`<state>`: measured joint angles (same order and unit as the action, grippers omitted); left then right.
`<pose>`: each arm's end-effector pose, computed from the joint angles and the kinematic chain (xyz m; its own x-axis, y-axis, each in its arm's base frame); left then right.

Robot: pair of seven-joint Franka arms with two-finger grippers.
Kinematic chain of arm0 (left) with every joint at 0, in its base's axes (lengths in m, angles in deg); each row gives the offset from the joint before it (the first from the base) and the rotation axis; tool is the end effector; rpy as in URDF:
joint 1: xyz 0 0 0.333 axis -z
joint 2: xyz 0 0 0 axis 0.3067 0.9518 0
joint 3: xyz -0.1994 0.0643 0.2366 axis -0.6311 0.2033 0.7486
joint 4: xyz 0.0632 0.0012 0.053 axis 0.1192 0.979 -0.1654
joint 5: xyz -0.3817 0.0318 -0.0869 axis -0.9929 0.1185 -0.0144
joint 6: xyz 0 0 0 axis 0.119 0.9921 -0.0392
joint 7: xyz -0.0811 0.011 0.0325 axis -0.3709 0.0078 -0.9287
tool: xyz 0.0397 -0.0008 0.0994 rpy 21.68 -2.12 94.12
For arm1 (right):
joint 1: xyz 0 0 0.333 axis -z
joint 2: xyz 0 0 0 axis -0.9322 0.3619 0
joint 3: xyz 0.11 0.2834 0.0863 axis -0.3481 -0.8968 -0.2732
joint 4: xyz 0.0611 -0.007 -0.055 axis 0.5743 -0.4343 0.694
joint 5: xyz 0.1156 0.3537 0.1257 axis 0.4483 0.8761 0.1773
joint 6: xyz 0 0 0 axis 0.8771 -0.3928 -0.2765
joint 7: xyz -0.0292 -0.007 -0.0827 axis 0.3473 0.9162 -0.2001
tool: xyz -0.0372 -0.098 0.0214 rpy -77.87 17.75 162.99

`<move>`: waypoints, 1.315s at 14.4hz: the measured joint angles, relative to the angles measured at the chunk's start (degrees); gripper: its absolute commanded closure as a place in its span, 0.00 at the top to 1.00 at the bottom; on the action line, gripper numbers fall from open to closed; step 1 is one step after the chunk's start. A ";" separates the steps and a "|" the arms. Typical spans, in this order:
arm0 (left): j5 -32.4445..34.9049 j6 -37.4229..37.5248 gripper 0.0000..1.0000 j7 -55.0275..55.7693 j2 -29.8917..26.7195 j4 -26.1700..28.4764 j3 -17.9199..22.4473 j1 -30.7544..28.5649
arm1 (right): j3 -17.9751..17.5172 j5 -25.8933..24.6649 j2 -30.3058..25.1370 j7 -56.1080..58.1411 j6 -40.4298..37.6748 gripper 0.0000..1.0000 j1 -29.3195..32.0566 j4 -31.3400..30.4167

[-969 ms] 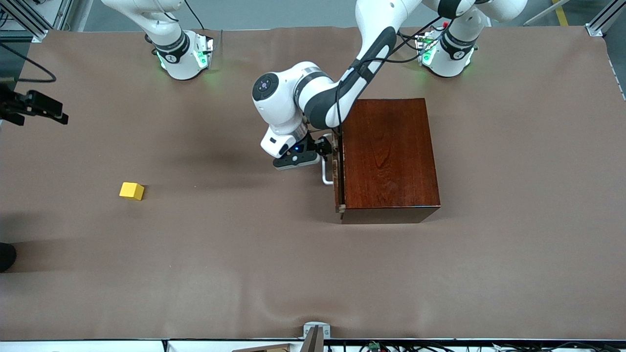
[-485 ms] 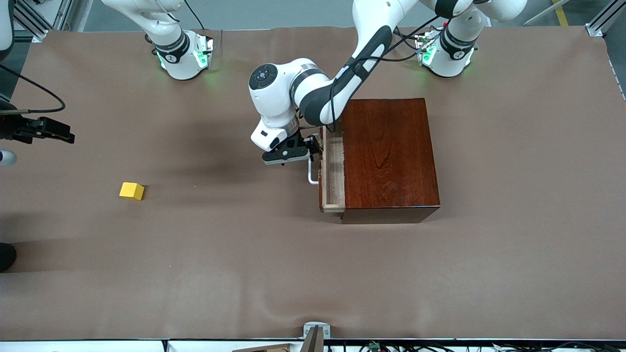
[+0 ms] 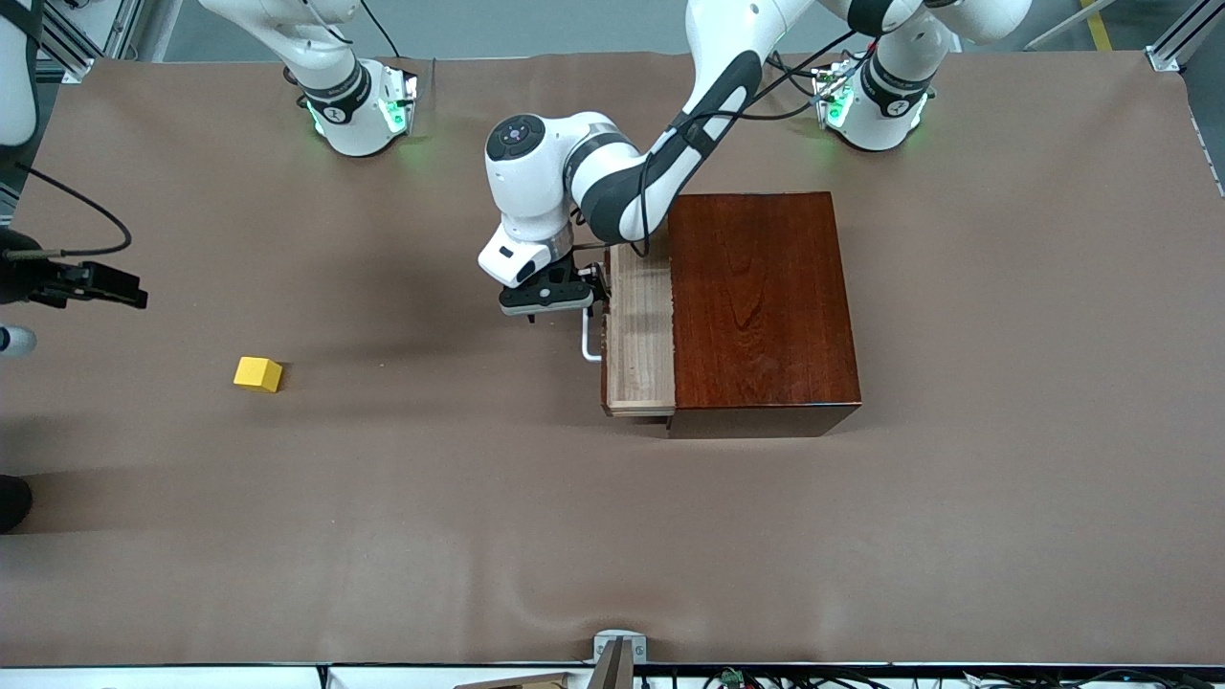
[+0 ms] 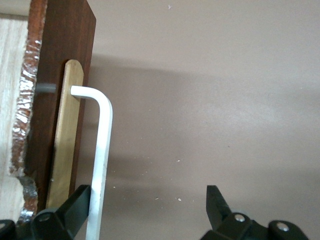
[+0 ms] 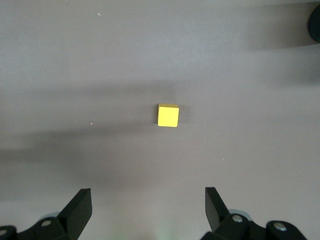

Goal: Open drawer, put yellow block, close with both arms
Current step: 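Pull the drawer open by its handle with the left gripper, then raise the left gripper away while the right gripper reaches the yellow cube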

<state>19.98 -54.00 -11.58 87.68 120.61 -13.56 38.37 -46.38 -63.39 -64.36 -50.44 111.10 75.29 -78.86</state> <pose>0.4395 -0.6238 0.2968 0.9722 0.0798 0.2200 0.0851 -0.9963 -0.0146 0.5938 -0.0699 0.5492 0.9890 -0.0218 -0.1461 -0.0183 -0.9995 0.0253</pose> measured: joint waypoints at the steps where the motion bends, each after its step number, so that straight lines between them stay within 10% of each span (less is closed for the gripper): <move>1: 0.00 -0.93 1.00 0.01 0.01 0.02 -0.06 0.01 | 0.01 -0.01 0.73 0.00 0.82 1.00 0.29 -0.09; 11: -0.01 -6.27 1.00 0.04 0.47 -0.52 -0.73 0.29 | 0.05 -0.01 3.90 0.00 8.29 1.00 2.08 -6.00; 19: -0.01 6.84 1.00 -0.07 -7.50 -3.41 -0.50 -0.37 | 0.11 -0.01 5.71 -0.06 10.19 1.00 2.62 -6.90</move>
<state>19.97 -47.17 -11.65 80.18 117.20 -14.06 38.00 -46.27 -63.39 -58.65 -50.50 121.29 77.91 -85.76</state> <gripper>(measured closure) 0.000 0.000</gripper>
